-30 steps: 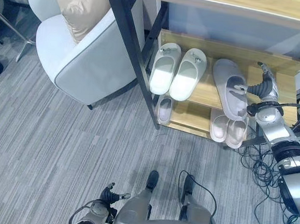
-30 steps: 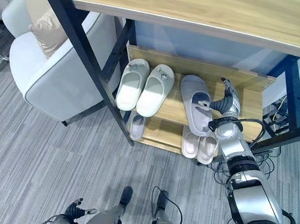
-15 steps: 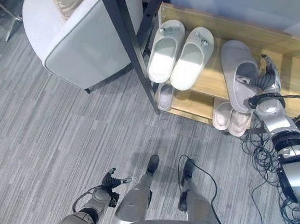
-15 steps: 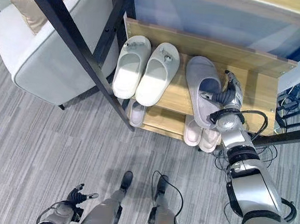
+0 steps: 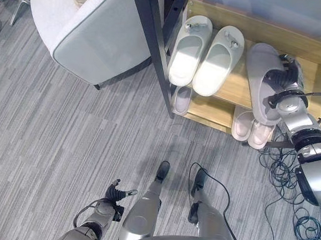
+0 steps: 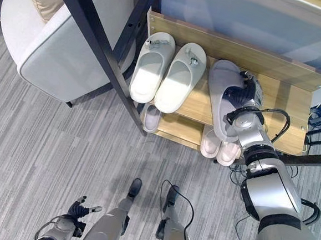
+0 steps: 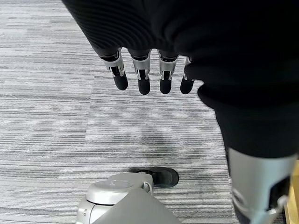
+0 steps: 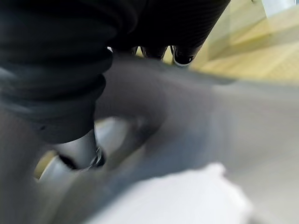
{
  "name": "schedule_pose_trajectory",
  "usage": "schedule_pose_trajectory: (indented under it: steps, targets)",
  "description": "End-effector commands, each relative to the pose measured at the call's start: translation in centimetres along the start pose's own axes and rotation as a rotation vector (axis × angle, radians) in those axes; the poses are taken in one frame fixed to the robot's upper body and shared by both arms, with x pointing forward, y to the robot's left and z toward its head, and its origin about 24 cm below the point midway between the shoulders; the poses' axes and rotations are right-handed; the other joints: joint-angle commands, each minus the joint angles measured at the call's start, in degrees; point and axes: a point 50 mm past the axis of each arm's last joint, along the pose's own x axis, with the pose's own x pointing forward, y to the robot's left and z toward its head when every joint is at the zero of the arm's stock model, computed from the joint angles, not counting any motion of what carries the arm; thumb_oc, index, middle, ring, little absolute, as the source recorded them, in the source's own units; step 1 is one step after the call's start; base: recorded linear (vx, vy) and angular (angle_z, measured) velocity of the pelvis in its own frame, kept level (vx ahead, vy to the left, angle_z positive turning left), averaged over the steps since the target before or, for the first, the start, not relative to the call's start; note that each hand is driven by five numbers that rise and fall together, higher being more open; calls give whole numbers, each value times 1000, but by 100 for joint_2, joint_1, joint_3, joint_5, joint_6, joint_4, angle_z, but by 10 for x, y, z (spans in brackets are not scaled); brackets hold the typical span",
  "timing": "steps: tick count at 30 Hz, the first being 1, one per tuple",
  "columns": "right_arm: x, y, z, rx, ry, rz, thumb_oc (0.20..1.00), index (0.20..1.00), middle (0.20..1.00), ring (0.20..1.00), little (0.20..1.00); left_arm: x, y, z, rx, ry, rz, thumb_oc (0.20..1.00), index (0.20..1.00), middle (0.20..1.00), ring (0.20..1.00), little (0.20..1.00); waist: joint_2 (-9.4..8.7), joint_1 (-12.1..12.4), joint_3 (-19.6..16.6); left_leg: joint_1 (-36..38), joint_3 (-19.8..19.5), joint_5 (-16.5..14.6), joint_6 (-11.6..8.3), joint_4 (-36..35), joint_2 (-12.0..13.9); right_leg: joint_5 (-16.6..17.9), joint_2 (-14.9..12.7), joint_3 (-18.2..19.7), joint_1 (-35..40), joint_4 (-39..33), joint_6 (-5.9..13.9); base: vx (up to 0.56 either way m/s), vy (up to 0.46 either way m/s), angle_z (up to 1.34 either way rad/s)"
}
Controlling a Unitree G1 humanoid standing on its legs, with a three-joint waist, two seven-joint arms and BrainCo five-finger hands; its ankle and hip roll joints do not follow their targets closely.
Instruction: Arrange the slippers neatly on the shoe rack.
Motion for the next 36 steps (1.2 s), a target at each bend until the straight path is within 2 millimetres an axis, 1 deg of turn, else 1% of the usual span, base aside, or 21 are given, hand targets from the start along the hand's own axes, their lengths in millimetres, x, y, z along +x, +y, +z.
schedule_pose_trajectory:
  steps: [1,2,5,7,10,11,12,15,16,17,18,22,25,28,29,30,31,32,33,34,36]
  targets:
    - [5,-8,7,-31,-24,-28,200,200,200,200,200,1,6,-2,44,15,16,1000,1000,1000,1000,1000,-150,29,-207,-116,29,-312,-259,6,-83,-521,-257,-96,484,33,501,-41,-3,0]
    - [4,-11,2,-85,-20,-64,200,200,200,200,200,2,5,1,41,12,18,1000,1000,1000,1000,1000,-138,1,-204,-108,51,-319,-260,6,-76,-515,-249,-87,472,33,505,0,0,0]
    - [1,-16,7,-72,-69,-129,200,200,200,200,200,3,5,4,26,10,30,1000,1000,1000,1000,1000,-91,-54,-213,-70,71,-330,-250,6,-64,-514,-243,-61,498,33,507,-13,0,0]
    - [-11,-14,10,-53,-140,-169,200,200,200,200,200,3,4,4,3,22,41,1000,1000,1000,1000,1000,-38,-152,-290,28,104,-381,-231,6,-33,-550,-239,-48,580,33,501,0,0,0]
    - [-30,-7,-1,-38,-164,-169,200,200,200,200,200,2,0,0,7,35,28,1000,1000,1000,1000,1000,-11,-234,-393,175,121,-440,-206,6,-8,-596,-232,-62,712,36,486,16,-19,-2]
    - [-46,2,-10,-7,-164,-146,200,200,200,200,200,1,-2,-3,8,47,16,1000,1000,1000,1000,1000,-4,-299,-464,289,137,-493,-189,6,18,-649,-230,-70,821,64,467,0,0,0]
    - [-47,2,-11,-7,-162,-145,200,200,200,200,200,1,-2,-4,11,48,15,1000,1000,1000,1000,1000,-9,-291,-463,301,135,-496,-189,6,18,-651,-230,-72,834,62,467,49,-55,7]
    - [-79,10,-33,39,-141,-91,200,200,200,200,200,-2,-1,-12,11,73,12,1000,1000,1000,1000,1000,-16,-410,-554,619,124,-556,-179,6,88,-830,-203,-115,1113,219,408,47,-84,-3]
    - [-103,20,-48,60,-112,-16,200,200,200,200,200,-5,-1,-22,-5,103,8,1000,1000,1000,1000,1000,2,-524,-611,814,85,-611,-179,6,164,-1032,-169,-120,1230,412,349,43,-79,-9]
    - [-104,20,-49,59,-110,-16,200,200,200,200,200,-5,-1,-22,-4,104,7,1000,1000,1000,1000,1000,0,-523,-610,823,80,-613,-180,6,163,-1040,-170,-125,1239,418,348,-4,-109,-1]
    - [-120,24,-64,36,-79,32,200,200,200,200,200,-6,2,-26,-7,109,16,1000,1000,1000,1000,1000,-4,-570,-621,899,67,-579,-203,6,204,-1119,-143,-190,1272,555,296,-26,-69,-6]
    - [-155,32,-84,9,-39,142,200,200,200,200,200,-10,3,-36,-26,136,24,1000,1000,1000,1000,1000,31,-633,-679,1078,-80,-585,-262,6,339,-1394,-31,-305,1333,906,170,-19,-112,10]
    - [-163,35,-87,37,-16,147,200,200,200,200,200,-11,5,-39,-48,146,39,1000,1000,1000,1000,1000,46,-626,-633,1098,-132,-518,-320,42,385,-1479,7,-375,1368,1011,115,-26,-65,15]
    - [-174,41,-96,85,38,164,200,200,200,200,200,-12,1,-42,-87,158,39,1000,1000,1000,1000,1000,32,-638,-506,809,-144,-650,-366,704,373,-1606,1,-520,1427,1124,7,-84,-62,24]
    - [-174,42,-96,92,40,169,200,200,200,200,200,-12,0,-41,-105,158,41,1000,1000,1000,1000,1000,23,-625,-414,569,-108,-690,-382,1036,336,-1631,-33,-557,1414,1175,-11,-129,76,59]
    - [-174,44,-95,100,41,183,200,200,200,200,200,-13,-4,-42,-130,167,38,1000,1000,1000,1000,1000,39,-560,-296,178,-13,-511,-401,1070,347,-1647,-49,-577,1427,1229,11,-122,92,52]
    - [-172,47,-94,98,39,188,200,200,200,200,200,-13,-4,-42,-138,166,47,1000,1000,1000,1000,1000,1,-513,-259,-68,99,-486,-398,1126,326,-1638,-67,-533,1398,1255,13,-29,153,49]
    - [-173,51,-94,106,47,205,200,200,200,200,200,-16,-7,-49,-140,189,38,1000,1000,1000,1000,1000,28,-458,-294,-48,164,-467,-360,945,367,-1647,-30,-453,1363,1300,31,92,169,26]
    - [-180,58,-95,115,62,238,200,200,200,200,200,-23,-9,-65,-112,243,22,1000,1000,1000,1000,1000,59,-463,-406,147,146,-388,-296,653,428,-1658,2,-368,1380,1368,64,184,262,7]
    - [-185,62,-93,113,52,268,200,200,200,200,200,-29,-10,-78,-78,280,9,1000,1000,1000,1000,1000,34,-501,-517,242,129,-361,-229,617,367,-1605,-91,-293,1325,1540,118,201,232,-33]
    - [-189,68,-90,109,37,304,200,200,200,200,200,-31,-7,-81,-60,286,14,1000,1000,1000,1000,1000,-3,-535,-620,393,174,-414,-175,589,310,-1567,-167,-215,1379,1546,177,170,174,-35]
